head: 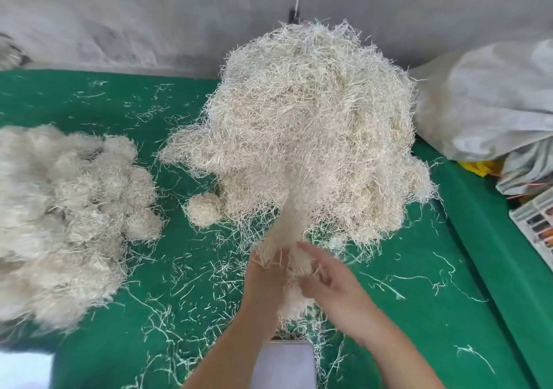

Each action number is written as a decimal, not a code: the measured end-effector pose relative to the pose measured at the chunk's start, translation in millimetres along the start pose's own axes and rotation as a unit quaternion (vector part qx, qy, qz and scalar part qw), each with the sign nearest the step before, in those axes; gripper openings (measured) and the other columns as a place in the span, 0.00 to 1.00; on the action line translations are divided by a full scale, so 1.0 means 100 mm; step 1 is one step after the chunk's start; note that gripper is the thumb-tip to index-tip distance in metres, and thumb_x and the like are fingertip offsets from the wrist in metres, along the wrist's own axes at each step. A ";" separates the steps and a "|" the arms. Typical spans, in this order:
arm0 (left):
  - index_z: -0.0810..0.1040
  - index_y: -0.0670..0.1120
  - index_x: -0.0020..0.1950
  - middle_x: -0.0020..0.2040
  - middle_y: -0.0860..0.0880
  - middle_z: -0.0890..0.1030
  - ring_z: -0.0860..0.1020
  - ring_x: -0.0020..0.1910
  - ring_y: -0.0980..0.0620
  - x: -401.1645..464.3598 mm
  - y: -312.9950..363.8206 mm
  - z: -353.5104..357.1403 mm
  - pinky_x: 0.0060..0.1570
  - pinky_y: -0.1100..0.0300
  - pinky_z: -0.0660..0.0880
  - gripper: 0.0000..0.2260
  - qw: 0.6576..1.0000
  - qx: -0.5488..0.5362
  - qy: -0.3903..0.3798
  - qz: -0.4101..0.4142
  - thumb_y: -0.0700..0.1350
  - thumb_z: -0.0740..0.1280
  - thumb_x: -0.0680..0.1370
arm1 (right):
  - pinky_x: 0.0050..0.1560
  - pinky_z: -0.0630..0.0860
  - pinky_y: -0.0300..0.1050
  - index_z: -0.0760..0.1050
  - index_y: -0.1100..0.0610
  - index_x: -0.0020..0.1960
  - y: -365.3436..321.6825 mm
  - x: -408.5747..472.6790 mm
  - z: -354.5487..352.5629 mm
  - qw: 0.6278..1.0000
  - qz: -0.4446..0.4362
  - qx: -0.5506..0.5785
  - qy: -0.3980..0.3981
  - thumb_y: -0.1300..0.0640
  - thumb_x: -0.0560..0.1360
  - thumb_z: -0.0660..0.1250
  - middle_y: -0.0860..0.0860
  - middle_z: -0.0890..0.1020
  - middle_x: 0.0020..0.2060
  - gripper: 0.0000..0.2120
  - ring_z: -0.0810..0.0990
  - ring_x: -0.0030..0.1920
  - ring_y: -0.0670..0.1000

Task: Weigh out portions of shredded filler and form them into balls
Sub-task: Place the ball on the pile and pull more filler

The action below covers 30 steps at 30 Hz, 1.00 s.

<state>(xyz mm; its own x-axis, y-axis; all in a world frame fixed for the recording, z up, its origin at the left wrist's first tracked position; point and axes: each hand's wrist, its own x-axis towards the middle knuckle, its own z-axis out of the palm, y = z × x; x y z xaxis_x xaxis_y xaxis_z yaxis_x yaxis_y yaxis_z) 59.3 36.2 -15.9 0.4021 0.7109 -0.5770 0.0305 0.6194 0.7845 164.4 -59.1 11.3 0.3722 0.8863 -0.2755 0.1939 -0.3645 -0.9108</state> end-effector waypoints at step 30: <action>0.80 0.46 0.48 0.38 0.48 0.82 0.73 0.29 0.57 -0.18 0.18 -1.32 0.34 0.60 0.74 0.09 0.848 0.511 -0.143 -0.001 0.50 0.65 0.83 | 0.34 0.78 0.35 0.76 0.59 0.67 -0.10 1.81 -1.25 0.841 0.214 0.398 0.298 0.62 0.85 0.62 0.52 0.81 0.40 0.13 0.78 0.34 0.44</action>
<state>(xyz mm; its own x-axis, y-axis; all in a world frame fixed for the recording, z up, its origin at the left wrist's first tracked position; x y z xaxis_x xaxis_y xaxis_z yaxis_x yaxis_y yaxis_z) -68.2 78.3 -21.1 0.6018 0.5099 -0.6147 0.7494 -0.0945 0.6554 342.7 69.0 8.7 0.6873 0.3353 -0.6444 -0.6552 -0.0968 -0.7492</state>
